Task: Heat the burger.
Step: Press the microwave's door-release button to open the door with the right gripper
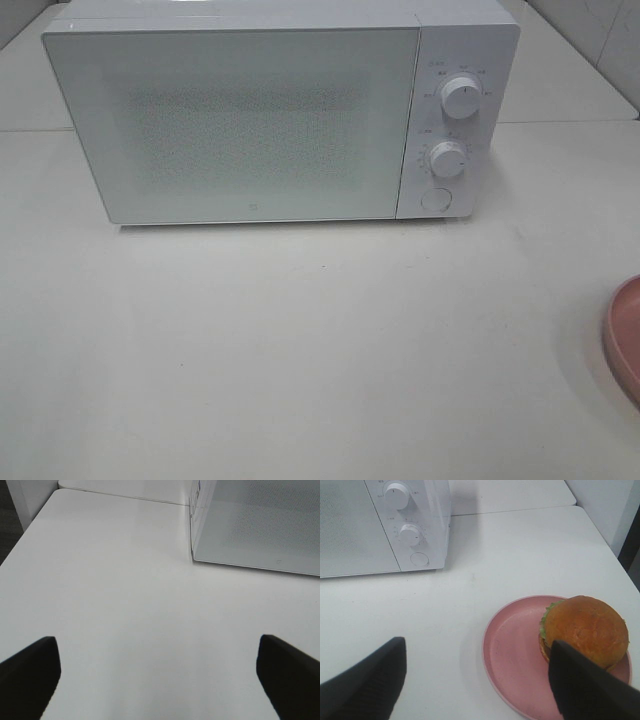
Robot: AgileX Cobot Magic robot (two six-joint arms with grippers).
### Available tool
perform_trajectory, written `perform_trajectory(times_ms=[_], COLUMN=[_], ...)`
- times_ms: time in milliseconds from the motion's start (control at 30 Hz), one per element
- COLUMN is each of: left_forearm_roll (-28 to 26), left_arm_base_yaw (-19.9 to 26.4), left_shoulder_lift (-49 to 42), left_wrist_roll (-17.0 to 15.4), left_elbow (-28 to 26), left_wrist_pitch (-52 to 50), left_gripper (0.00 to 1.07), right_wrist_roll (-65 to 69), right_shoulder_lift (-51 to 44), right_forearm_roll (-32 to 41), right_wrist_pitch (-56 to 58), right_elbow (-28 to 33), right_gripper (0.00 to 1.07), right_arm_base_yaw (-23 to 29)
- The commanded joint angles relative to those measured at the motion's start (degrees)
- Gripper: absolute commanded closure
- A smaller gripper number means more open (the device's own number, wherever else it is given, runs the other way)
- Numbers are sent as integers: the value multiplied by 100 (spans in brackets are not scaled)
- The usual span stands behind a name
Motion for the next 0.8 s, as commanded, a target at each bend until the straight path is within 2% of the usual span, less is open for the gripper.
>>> perform_trajectory(times_ms=[33,800], left_forearm_roll=[-29,-29], left_arm_base_yaw=[-6,-6], left_shoulder_lift=[-138,-138], left_wrist_roll=[-17,-17], left_elbow=[0,0], left_wrist_pitch=[-86,-86], left_gripper=[4,4], right_wrist_roll=[-57,-57], right_shoulder_lift=[-138,-138], right_forearm_roll=[29,0], right_wrist_pitch=[-57,-57], right_elbow=[23,23], right_gripper=[31,31], right_arm_base_yaw=[-23,-23])
